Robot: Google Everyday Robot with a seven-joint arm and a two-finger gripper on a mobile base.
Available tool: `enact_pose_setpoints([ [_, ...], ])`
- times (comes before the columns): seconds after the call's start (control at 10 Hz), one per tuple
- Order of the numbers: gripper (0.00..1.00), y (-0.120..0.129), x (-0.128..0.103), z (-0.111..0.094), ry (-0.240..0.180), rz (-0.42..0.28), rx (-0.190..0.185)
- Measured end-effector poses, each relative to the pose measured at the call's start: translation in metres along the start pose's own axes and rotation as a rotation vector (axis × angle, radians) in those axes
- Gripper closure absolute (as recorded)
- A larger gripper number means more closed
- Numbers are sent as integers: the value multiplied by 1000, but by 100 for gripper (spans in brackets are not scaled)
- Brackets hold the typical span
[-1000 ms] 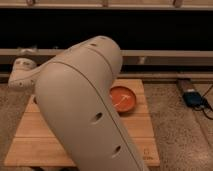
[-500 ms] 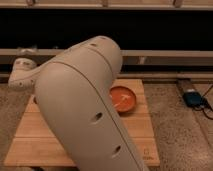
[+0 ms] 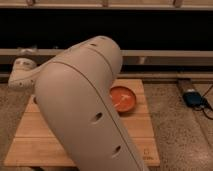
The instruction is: Push the eraser across the table
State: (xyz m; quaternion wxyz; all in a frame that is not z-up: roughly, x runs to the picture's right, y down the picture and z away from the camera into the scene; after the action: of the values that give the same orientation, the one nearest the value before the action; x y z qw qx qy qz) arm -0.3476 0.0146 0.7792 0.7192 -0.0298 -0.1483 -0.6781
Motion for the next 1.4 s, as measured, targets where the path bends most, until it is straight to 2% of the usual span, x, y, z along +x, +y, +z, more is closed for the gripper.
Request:
enact_pose_setpoints([
  [0.7,20,1,1,-1,-3,-3,6],
  [0.9,20,12,4,-16,-2,4,21],
  [1.1,20,32,-12,-35,-26,12,30],
  [1.4,20,56,-66,-63,-91,56,19],
])
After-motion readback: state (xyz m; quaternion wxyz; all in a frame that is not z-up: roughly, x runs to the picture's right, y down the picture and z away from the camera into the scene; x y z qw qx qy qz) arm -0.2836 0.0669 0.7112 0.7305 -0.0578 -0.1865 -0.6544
